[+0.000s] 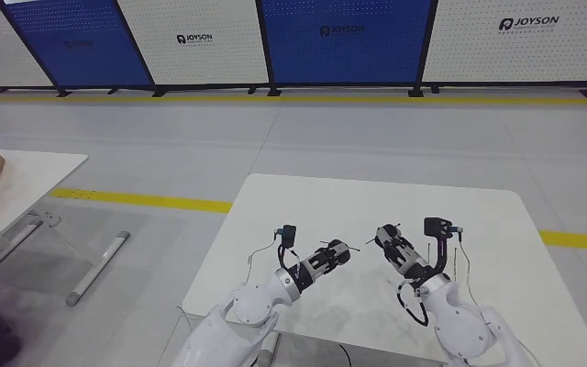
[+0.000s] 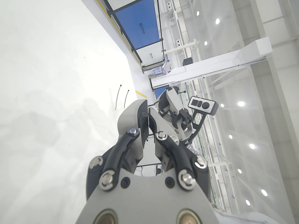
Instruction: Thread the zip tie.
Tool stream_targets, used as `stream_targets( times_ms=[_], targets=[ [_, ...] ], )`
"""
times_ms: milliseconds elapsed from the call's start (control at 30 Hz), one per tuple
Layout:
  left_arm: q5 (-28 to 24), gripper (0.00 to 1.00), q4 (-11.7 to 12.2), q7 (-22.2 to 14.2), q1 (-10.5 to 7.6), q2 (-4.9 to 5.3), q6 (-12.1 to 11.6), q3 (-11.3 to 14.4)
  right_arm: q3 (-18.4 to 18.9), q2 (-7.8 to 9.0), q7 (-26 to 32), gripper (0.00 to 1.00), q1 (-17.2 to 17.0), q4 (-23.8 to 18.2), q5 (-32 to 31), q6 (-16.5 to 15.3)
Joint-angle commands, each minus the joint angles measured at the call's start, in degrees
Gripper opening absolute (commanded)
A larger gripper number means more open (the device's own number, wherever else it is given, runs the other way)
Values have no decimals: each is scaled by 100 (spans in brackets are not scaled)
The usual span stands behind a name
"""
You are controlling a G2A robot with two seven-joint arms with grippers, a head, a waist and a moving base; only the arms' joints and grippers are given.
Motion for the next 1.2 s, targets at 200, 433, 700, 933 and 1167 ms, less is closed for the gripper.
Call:
stream_targets(
  times_ms=[200,433,700,933,1167],
  targets=[
    [0,0,0,0,0,0,0,0,-90,-58,-689,0,-256,-118,36,118],
    [-2,0,-28,269,13,-9,-58,-25,-90,-58,-689,0,-256,-118,36,118],
    [-186,0,-10,141,125,13,-302,-117,-90,-58,-689,0,-256,-118,36,118],
    [-186,0,-10,141,125,13,-302,-117,-89,-62,-723,0,-271,-119,44,109],
    [-186,0,-10,141,125,13,-302,-117,-184,-102,-884,0,-330,-120,-74,219]
  ],
)
